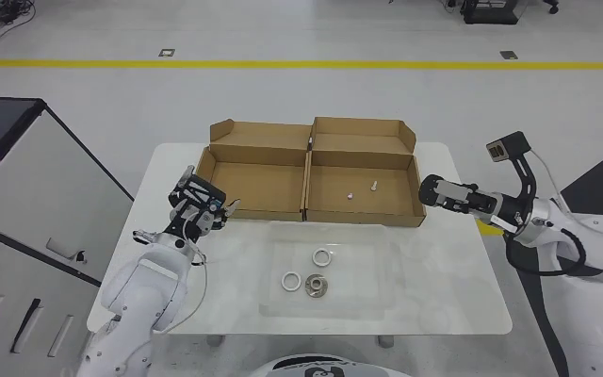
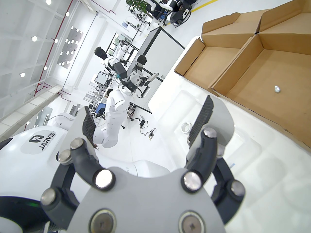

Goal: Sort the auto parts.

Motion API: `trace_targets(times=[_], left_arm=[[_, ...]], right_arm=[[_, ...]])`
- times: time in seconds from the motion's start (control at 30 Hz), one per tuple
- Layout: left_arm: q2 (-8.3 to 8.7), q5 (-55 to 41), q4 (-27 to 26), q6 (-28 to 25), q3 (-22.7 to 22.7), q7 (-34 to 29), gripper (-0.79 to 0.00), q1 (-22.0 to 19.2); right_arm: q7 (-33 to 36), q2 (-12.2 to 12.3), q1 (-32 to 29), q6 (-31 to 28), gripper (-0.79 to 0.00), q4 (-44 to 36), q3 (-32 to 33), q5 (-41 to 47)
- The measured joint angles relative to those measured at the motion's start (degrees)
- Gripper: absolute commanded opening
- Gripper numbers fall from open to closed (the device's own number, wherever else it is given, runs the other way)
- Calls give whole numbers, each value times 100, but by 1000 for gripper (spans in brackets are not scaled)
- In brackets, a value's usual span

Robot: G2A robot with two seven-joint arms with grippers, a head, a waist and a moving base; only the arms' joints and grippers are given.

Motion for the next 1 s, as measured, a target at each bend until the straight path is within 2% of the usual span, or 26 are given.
trace_targets(times=[0.17, 0.37, 0.7, 1.0], left_arm=[[-7, -340, -332, -444, 74, -814, 0, -196], [-24, -672, -532, -839, 300, -1753, 0, -696], [-98, -1427, -370, -1076, 943, -3062, 0, -1804], [-149, -2141, -172, -1505, 1604, -3850, 0, -2535]], right_arm=[[0, 0, 0, 0, 0, 0, 0, 0], [0, 0, 0, 0, 0, 0, 0, 0], [0, 0, 0, 0, 0, 0, 0, 0], [0, 0, 0, 0, 0, 0, 0, 0]])
